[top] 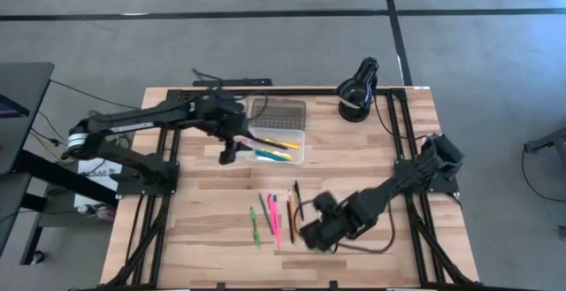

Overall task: Pick & place school supplies into a supply box
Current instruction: Put the green scissors into the supply box

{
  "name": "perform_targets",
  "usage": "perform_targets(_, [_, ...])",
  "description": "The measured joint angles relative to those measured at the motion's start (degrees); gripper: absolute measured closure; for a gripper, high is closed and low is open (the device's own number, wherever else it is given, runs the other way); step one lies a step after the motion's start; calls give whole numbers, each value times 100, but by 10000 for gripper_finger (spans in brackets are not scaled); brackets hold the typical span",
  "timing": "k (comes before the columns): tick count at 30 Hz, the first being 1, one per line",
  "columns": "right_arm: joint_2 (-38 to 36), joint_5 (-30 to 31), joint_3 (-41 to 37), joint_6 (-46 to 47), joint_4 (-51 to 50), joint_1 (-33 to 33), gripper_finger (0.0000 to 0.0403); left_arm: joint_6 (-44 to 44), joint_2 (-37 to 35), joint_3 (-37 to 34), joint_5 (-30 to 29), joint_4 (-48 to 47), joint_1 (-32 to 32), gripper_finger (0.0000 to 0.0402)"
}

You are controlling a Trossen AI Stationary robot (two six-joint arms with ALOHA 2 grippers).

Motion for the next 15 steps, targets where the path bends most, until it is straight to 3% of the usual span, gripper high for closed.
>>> perform_targets(9, [721, -789, 1, 995, 882, 90, 282, -301, -1388, -526, -307, -37, -2, 229])
perform_targets(15, [1000, -905, -1, 1258, 846, 79, 282, -514, -1798, -632, -520, -35, -2, 229])
